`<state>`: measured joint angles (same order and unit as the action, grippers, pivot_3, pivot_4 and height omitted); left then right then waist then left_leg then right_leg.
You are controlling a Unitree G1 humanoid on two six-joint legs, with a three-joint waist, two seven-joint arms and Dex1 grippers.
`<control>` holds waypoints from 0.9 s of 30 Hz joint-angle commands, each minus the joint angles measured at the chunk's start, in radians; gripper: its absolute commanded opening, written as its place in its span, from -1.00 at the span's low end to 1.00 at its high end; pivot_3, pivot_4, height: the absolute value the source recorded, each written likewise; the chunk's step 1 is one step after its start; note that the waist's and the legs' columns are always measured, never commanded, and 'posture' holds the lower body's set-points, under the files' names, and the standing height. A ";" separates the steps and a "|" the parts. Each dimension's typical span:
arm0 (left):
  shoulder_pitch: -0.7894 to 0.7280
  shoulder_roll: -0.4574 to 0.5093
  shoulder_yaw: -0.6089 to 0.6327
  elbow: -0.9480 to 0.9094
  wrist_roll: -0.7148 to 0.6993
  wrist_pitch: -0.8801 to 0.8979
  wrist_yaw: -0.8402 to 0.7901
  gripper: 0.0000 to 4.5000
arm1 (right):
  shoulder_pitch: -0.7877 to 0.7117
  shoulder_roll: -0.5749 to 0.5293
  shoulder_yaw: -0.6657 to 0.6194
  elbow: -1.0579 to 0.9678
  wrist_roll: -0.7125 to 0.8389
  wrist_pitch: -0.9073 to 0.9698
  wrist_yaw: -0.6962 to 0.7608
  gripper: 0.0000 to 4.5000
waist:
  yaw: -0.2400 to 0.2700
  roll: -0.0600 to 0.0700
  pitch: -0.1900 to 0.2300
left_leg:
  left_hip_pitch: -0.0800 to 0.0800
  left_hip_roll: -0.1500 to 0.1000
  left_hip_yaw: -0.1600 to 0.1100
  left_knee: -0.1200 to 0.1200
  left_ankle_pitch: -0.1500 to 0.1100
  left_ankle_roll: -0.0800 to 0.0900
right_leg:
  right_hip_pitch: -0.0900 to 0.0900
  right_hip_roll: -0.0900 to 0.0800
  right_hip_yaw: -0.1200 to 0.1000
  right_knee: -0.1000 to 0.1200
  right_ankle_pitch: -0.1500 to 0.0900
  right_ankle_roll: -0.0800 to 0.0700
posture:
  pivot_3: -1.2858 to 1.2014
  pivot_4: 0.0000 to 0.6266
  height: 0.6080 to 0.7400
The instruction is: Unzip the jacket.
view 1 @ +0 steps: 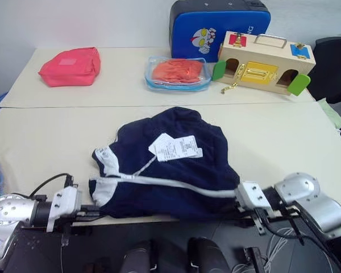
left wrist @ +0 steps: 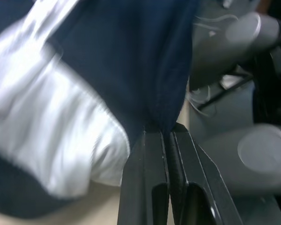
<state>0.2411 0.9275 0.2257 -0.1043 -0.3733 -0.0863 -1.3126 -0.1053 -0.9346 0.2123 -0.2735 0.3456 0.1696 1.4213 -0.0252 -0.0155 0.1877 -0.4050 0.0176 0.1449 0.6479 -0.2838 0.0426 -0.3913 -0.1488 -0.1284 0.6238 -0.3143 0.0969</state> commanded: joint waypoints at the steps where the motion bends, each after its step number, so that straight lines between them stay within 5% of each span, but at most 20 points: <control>1: 0.009 0.020 0.019 -0.027 -0.007 -0.013 -0.018 -1.00 | 0.021 -0.033 -0.040 -0.078 0.059 0.049 0.016 -0.99 | 0.000 0.000 0.000 | 0.000 0.000 0.000 0.000 0.000 0.000 | 0.000 0.000 0.000 0.000 0.000 0.000 | 0.03 -0.52 1.00; 7: -0.008 0.023 0.022 -0.068 -0.051 0.077 -0.005 -1.00 | -0.034 0.057 -0.070 -0.076 0.096 0.104 -0.094 -0.99 | 0.000 0.000 0.000 | 0.000 0.001 0.000 0.000 0.000 -0.001 | -0.001 0.000 0.001 0.000 0.000 0.000 | 0.03 -0.52 1.00; 12: 0.042 0.105 0.071 -0.147 -0.130 0.317 -0.013 -0.45 | -0.053 0.038 -0.101 -0.081 0.171 0.173 -0.051 -0.35 | 0.000 0.001 0.001 | 0.000 0.001 0.000 -0.001 0.000 -0.001 | -0.001 0.000 0.001 0.000 0.000 0.000 | 0.03 -0.52 1.00; 17: 0.127 0.138 0.222 -0.169 -0.194 0.405 -0.058 0.14 | -0.086 -0.123 -0.215 -0.132 0.463 0.519 0.024 0.28 | 0.000 0.003 0.002 | 0.000 0.001 0.000 0.000 0.000 0.001 | 0.000 0.000 0.001 0.000 0.000 0.000 | 0.03 -0.52 1.00; 20: 0.118 0.143 0.314 -0.153 -0.274 0.533 -0.043 0.26 | -0.154 -0.165 -0.288 -0.072 0.611 0.689 0.012 0.71 | -0.001 0.003 0.002 | 0.001 0.002 -0.001 0.000 -0.001 0.000 | -0.001 0.000 0.002 0.000 0.000 -0.001 | 0.03 -0.52 1.00; 22: 0.042 0.132 0.338 -0.121 -0.318 0.599 0.018 0.26 | -0.211 -0.123 -0.312 -0.002 0.591 0.673 -0.038 0.98 | -0.001 0.003 0.002 | 0.001 0.002 -0.001 0.000 -0.001 0.000 | -0.001 0.000 0.002 0.000 0.000 -0.002 | 0.03 -0.52 1.00; 27: -0.217 0.011 0.254 -0.034 -0.212 0.525 0.263 0.63 | -0.360 0.049 -0.247 0.213 0.310 0.373 -0.167 1.00 | 0.001 0.004 0.002 | 0.000 0.001 0.000 -0.001 0.000 -0.001 | -0.001 0.000 0.002 0.000 0.000 -0.001 | 0.03 -0.52 1.00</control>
<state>0.0509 0.9546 0.5078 -0.1584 -0.6308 0.4758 -1.1196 -0.4369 -0.9135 -0.0437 -0.1134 0.7385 0.6494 1.2930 -0.0243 -0.0116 0.1894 -0.4054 0.0184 0.1453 0.6472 -0.2839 0.0411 -0.3928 -0.1486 -0.1266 0.6240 -0.3140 0.0958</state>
